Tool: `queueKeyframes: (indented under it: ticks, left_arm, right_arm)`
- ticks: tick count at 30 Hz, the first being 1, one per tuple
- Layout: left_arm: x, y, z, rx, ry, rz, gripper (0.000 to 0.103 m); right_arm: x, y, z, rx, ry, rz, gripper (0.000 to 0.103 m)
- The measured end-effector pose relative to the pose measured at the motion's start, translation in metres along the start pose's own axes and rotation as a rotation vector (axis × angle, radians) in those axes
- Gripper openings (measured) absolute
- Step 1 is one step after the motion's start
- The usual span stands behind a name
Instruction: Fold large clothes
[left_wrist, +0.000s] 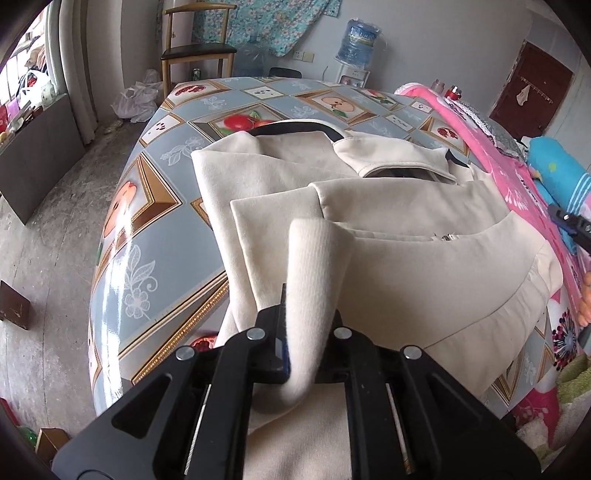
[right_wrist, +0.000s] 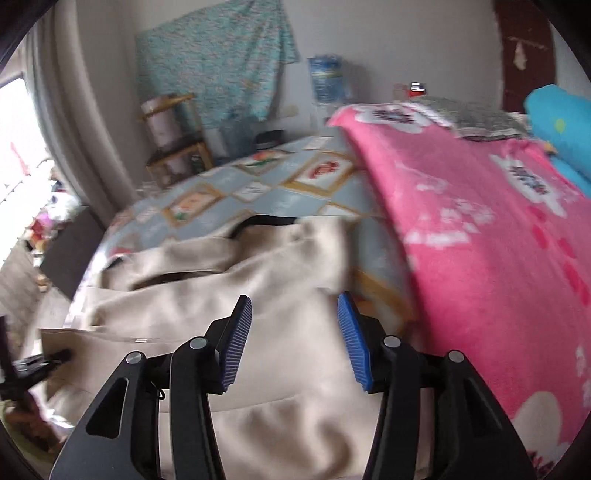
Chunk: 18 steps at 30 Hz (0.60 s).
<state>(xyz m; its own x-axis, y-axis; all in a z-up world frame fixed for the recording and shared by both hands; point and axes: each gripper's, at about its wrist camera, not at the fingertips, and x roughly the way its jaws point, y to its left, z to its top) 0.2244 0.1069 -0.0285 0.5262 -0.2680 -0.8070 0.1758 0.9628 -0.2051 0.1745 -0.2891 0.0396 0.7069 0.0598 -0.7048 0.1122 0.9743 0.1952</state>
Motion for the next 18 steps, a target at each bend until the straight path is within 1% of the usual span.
queueKeyframes:
  ticks: [1, 3, 5, 6, 8, 11, 12, 14, 15, 16, 17, 18]
  left_arm:
    - [0.000, 0.000, 0.000, -0.003, 0.002, 0.001, 0.008]
    - [0.001, 0.002, 0.000, -0.022, 0.013, -0.001, 0.008]
    - [0.003, 0.003, 0.003, -0.043, 0.025, -0.009, 0.009]
    - [0.004, 0.003, 0.004, -0.049, 0.030, -0.012, 0.009]
    - [0.004, 0.003, 0.006, -0.052, 0.043, -0.014, 0.009]
    - [0.005, 0.001, 0.008, -0.045, 0.056, -0.011, 0.011]
    - [0.006, 0.001, 0.008, -0.043, 0.059, -0.011, 0.012]
    - [0.005, 0.000, 0.009, -0.039, 0.060, -0.012, 0.016]
    - [0.005, 0.000, 0.009, -0.039, 0.060, -0.017, 0.018]
    - [0.005, -0.001, 0.009, -0.038, 0.059, -0.026, 0.021]
    - [0.005, -0.001, 0.009, -0.037, 0.058, -0.032, 0.023]
    - [0.005, -0.002, 0.008, -0.034, 0.056, -0.035, 0.025]
  right_arm:
    - [0.005, 0.011, -0.001, -0.015, 0.034, 0.057, 0.050]
    - [0.024, 0.047, -0.011, -0.072, 0.142, 0.176, 0.050]
    - [0.044, 0.080, -0.021, -0.136, 0.224, 0.227, 0.050]
    - [0.054, 0.095, -0.028, -0.167, 0.256, 0.238, 0.050]
    - [0.075, 0.122, -0.039, -0.228, 0.310, 0.215, 0.050]
    - [0.096, 0.142, -0.050, -0.277, 0.362, 0.185, 0.050]
    - [0.102, 0.146, -0.054, -0.301, 0.371, 0.159, 0.051]
    - [0.100, 0.153, -0.056, -0.348, 0.349, 0.129, 0.050]
    - [0.099, 0.153, -0.056, -0.349, 0.346, 0.123, 0.049]
    - [0.099, 0.152, -0.056, -0.346, 0.342, 0.114, 0.044]
    - [0.097, 0.152, -0.056, -0.352, 0.332, 0.099, 0.028]
    - [0.097, 0.151, -0.055, -0.357, 0.327, 0.077, 0.025]
